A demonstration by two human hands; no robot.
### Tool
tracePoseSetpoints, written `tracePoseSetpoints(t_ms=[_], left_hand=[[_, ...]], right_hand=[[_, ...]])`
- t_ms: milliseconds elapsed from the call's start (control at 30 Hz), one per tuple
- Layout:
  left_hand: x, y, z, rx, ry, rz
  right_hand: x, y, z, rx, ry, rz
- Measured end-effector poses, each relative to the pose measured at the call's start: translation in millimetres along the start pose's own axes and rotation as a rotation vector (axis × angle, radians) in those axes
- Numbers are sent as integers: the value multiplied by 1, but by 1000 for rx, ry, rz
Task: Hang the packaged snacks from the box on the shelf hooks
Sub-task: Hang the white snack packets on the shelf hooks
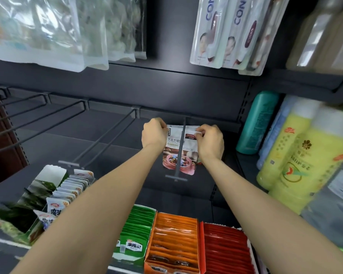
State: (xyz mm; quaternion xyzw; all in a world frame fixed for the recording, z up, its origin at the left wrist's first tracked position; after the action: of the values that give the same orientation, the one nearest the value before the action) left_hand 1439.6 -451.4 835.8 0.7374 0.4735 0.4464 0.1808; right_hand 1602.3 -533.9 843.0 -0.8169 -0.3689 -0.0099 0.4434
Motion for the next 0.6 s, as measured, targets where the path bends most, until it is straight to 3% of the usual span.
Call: tracePoseSetpoints(t_ms=[133,233,400,600], left_hand=[[-16,6,-8,15,40,79],[-44,13,-18,-10,56,121],[-117,9,-41,-136,-39,144],[-219,-20,-91,-164,-152,173]], right_hand=[[-14,-4,-10,2,-11,-55],[-37,-3,-15,70,-109,-50],[-118,12,-24,115,-382,-13],[-247,28,-30,72,-532,-9]])
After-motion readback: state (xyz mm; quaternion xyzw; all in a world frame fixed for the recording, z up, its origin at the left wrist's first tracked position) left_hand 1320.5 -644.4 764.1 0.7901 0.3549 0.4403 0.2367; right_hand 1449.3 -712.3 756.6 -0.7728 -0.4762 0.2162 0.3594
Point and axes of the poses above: each hand's wrist, its own x-axis towards the middle knuckle, its own z-axis out of the palm, y = z × x, the point moved 7 cm from there along x, towards the middle knuckle, and after that the axes turned 15 degrees about z, right-handed, at the moved point
